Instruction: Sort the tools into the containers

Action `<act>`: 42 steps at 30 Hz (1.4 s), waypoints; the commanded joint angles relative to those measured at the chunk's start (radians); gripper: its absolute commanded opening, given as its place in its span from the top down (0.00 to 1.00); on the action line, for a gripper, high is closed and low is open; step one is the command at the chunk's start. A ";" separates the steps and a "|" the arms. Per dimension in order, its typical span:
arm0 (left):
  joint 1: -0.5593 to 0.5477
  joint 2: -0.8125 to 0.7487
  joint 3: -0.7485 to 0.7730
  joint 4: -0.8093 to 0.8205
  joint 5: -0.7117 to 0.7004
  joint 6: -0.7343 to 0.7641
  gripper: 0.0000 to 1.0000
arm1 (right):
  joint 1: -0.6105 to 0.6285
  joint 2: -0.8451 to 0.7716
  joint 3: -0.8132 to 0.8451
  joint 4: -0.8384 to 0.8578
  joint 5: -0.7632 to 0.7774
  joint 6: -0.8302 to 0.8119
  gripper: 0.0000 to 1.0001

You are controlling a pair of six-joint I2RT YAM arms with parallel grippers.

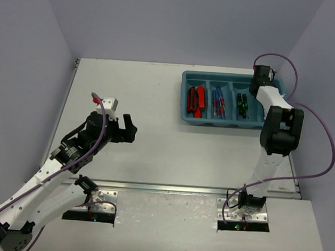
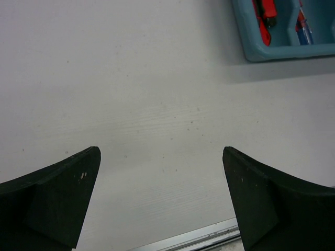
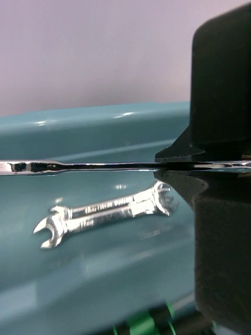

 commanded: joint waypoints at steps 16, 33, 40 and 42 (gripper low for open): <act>0.053 -0.037 0.022 0.060 -0.099 0.000 0.00 | 0.053 -0.282 0.084 -0.201 -0.179 0.248 0.18; 0.099 -0.093 -0.020 0.081 -0.383 0.014 0.00 | 0.273 -1.455 -0.719 -0.324 -0.460 0.450 0.01; 0.099 -0.150 -0.077 0.123 -0.337 0.020 0.00 | 0.275 -1.700 -0.837 -0.348 -0.522 0.445 0.01; 0.099 -0.168 -0.092 0.136 -0.329 0.027 0.00 | 0.275 -1.716 -0.854 -0.343 -0.522 0.446 0.01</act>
